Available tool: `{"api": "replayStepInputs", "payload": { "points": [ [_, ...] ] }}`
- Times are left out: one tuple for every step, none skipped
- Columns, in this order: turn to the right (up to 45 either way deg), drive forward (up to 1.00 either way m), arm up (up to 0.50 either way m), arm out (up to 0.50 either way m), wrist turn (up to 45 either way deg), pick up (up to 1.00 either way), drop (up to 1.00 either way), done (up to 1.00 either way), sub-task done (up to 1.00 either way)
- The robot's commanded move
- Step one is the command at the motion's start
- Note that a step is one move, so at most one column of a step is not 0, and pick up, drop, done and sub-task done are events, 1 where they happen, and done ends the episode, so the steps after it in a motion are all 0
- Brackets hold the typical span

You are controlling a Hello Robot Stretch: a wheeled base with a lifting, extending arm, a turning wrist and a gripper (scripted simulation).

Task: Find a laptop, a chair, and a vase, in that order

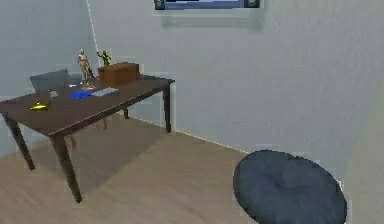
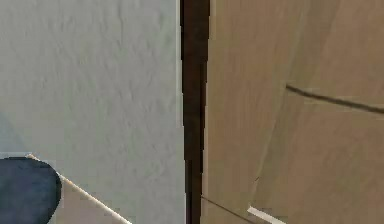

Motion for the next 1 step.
{"api": "replayStepInputs", "payload": {
  "points": [
    [-45.0, 0.00, 0.00, 0.00, 0.0, 0.00, 0.00, 0.00, 0.00]
  ]
}}
